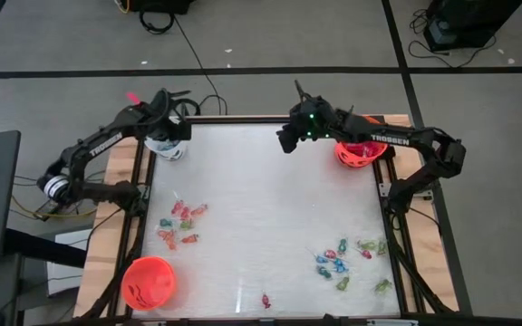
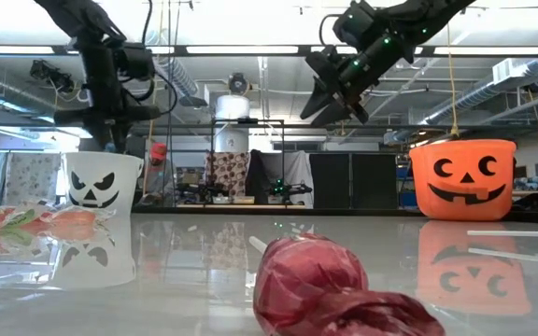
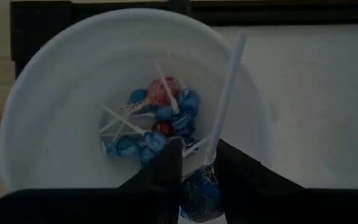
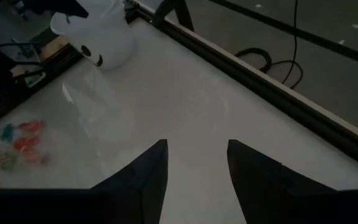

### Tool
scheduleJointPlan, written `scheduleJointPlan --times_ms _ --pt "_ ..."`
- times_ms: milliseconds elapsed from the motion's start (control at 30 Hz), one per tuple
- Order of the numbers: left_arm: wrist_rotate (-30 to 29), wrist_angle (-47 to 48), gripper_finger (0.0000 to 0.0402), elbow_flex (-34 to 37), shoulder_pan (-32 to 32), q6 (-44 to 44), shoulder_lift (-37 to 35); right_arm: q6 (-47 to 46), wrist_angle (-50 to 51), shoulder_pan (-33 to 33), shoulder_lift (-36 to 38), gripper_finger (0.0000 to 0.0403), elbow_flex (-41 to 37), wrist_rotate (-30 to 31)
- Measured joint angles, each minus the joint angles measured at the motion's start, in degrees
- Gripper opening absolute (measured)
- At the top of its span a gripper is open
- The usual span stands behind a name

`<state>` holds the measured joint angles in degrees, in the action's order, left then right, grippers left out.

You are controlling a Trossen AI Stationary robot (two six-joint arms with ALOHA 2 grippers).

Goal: Sort candy by brand, put in halloween buckets
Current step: Put the blue lollipop into the white bucket

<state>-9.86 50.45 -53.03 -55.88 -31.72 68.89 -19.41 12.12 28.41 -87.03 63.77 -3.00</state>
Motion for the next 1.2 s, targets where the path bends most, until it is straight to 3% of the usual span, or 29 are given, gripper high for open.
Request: scheduleJointPlan --times_ms 300,600,833,1100,1200 --pt "-4.5 -0.4 0.0098 -0.2 0.0 -0.3 5.9 1.7 0.3 1.1 0.0 0.0177 0.0 -1.6" --pt "-3.8 0.3 0.0172 -1.0 0.0 0.7 6.0 2.0 2.2 1.1 0.0 0.0177 0.0 -2.9" --pt "-2.3 1.0 0.0197 -8.3 1.3 9.1 3.8 -1.0 4.2 0.5 0.0 0.0177 0.0 -6.0" --pt "2.2 -9.8 0.0198 -13.7 10.5 15.1 -2.7 -5.5 7.3 -4.9 -0.1 0.0177 0.0 -5.9" --pt "2.4 -11.8 0.0198 -13.6 15.9 15.4 -4.6 -7.6 7.3 -8.8 -0.1 0.0177 0.0 -2.9"
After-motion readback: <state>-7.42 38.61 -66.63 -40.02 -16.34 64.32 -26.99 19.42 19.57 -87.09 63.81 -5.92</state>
